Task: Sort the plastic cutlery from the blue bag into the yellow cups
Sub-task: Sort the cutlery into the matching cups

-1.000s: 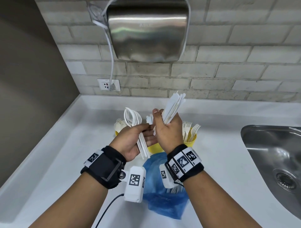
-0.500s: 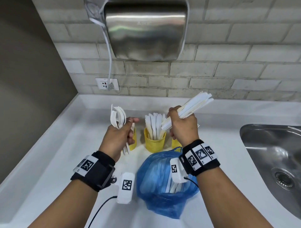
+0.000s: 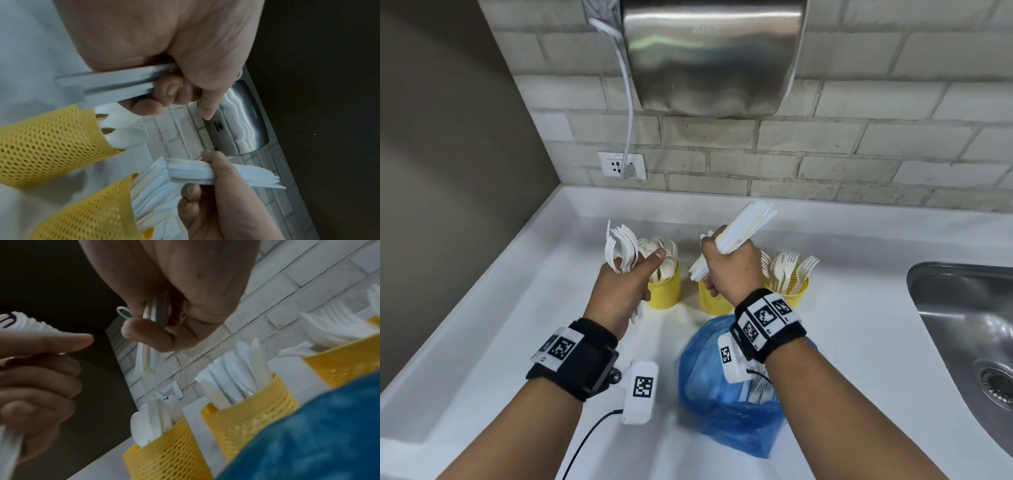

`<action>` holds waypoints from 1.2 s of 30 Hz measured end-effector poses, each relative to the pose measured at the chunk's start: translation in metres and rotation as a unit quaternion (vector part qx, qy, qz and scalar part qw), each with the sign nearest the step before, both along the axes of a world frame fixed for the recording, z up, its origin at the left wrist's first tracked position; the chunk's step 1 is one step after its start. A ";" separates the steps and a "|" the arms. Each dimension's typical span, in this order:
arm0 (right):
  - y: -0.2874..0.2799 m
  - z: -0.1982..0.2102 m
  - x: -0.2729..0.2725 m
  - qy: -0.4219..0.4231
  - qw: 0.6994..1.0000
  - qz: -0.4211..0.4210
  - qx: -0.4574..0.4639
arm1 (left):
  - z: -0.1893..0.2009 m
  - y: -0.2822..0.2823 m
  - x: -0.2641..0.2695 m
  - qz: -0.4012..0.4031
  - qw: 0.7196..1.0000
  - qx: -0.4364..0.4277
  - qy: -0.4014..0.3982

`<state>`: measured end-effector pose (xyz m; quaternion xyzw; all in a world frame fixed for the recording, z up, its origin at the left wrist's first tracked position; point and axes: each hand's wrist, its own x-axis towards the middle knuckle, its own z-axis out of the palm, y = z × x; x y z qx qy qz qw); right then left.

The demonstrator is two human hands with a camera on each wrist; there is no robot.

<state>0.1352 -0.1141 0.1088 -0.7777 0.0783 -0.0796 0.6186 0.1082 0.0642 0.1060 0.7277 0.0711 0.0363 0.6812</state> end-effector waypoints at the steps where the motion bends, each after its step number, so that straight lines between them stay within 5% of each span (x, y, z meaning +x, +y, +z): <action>1: 0.007 -0.002 0.001 -0.002 1.000 0.007 -0.003 | -0.001 0.000 0.001 0.003 1.000 0.006 -0.003; 10: 0.018 -0.016 0.011 -0.028 0.998 0.007 -0.057 | -0.005 0.001 0.005 0.009 1.000 -0.017 -0.005; 17: -0.017 -0.028 0.028 -0.046 0.981 -0.020 -0.188 | -0.005 -0.011 0.007 -0.041 0.999 -0.014 -0.001; 25: -0.019 -0.046 0.028 -0.008 0.928 -0.020 -0.372 | 0.005 -0.037 0.007 -0.115 0.993 0.012 -0.002; 36: -0.021 -0.063 0.029 -0.030 0.933 -0.024 -0.358 | 0.001 -0.042 0.008 -0.159 0.987 -0.031 0.010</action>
